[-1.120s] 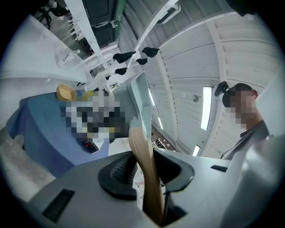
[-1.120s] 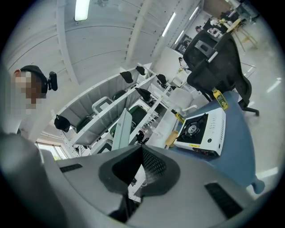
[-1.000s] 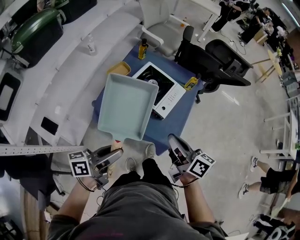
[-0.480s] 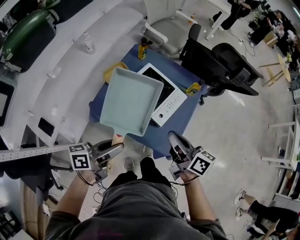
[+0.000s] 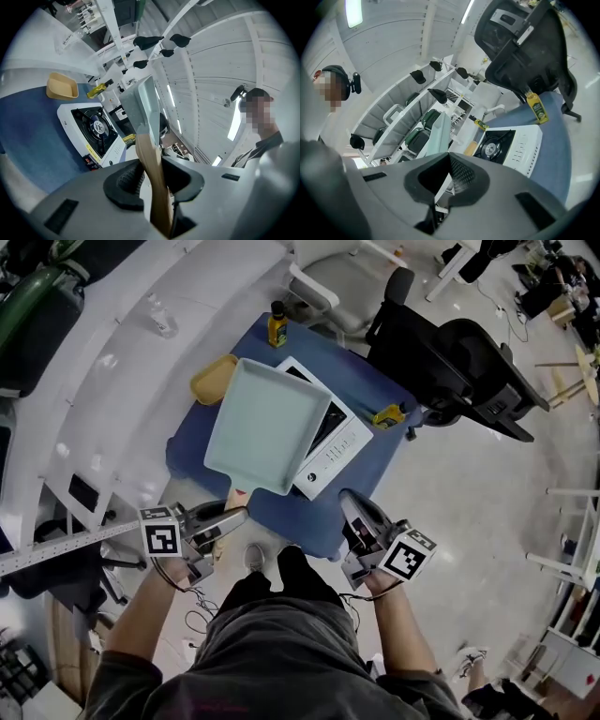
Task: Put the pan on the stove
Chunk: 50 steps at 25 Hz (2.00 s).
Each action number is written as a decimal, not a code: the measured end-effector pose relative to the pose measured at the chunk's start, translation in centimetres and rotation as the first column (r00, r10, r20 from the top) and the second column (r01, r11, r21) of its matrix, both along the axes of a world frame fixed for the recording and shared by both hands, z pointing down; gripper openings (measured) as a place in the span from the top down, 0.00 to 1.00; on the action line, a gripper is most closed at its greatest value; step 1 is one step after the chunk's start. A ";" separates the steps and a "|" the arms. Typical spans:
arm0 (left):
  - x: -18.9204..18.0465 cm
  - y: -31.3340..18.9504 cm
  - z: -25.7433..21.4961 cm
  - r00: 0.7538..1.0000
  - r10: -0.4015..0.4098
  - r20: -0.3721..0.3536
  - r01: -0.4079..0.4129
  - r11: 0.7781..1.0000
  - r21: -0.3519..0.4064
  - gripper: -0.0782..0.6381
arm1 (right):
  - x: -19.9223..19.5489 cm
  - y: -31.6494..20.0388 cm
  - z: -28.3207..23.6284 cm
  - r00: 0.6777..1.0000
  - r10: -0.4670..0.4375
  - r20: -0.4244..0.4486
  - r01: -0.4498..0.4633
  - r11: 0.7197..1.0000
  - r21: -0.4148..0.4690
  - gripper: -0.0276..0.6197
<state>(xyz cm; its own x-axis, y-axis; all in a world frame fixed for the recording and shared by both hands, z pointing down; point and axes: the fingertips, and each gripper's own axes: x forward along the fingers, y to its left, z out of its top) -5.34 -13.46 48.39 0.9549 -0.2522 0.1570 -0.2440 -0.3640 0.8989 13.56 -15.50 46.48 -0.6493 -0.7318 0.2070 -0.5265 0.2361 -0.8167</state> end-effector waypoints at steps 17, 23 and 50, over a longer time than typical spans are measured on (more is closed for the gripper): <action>3.6 -6.2 7.9 0.997 0.060 0.042 -0.053 0.989 -0.139 0.73 | 2.1 -4.2 5.1 0.999 -0.025 0.027 0.027 0.996 -0.082 0.95; 4.1 -7.4 10.1 0.993 0.103 0.052 -0.092 0.979 -0.179 0.73 | 2.1 -4.8 6.5 0.999 -0.026 0.034 0.029 0.994 -0.105 0.95; 2.7 -9.9 15.3 0.948 0.313 0.047 -0.288 0.913 -0.288 0.72 | 1.3 -5.2 11.0 0.998 -0.035 0.050 0.044 0.981 -0.191 0.95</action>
<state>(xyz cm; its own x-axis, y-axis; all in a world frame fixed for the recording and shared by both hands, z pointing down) -2.63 -23.34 63.72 0.9572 0.1097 0.2678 -0.2465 -0.1756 0.9531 14.88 -20.70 57.53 -0.6892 -0.6547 0.3105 -0.4807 0.0925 -0.8720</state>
